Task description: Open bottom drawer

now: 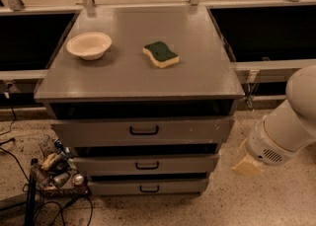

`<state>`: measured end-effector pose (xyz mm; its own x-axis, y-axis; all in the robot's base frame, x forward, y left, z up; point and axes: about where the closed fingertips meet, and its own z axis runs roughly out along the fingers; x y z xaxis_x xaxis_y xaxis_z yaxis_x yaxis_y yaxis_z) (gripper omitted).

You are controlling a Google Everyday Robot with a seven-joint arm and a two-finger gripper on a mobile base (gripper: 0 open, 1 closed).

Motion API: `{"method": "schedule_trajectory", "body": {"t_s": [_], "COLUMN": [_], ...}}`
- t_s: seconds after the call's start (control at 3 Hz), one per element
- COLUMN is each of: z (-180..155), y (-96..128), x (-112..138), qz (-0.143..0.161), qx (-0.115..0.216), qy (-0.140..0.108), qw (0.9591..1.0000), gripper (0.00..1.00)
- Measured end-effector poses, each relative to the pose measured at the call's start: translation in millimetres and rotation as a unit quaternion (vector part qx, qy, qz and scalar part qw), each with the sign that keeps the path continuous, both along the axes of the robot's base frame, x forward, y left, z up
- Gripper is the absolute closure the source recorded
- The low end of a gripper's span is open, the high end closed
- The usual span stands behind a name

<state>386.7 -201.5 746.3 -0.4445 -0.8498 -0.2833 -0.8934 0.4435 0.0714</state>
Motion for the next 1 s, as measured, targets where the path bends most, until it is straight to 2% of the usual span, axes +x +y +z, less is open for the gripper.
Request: {"method": "schedule_trajectory", "body": {"t_s": [0.33, 0.67, 1.0], "z": [0, -22, -59], "y": [0, 6, 15], "x": [0, -5, -10], "qz": [0.0, -0.027, -0.054], "qx": [0.0, 0.013, 0.034], "qy": [0.0, 0.009, 0.035], "qw": [1.0, 0.9995, 0.9974], "gripper": [1.0, 1.0, 1.0]}}
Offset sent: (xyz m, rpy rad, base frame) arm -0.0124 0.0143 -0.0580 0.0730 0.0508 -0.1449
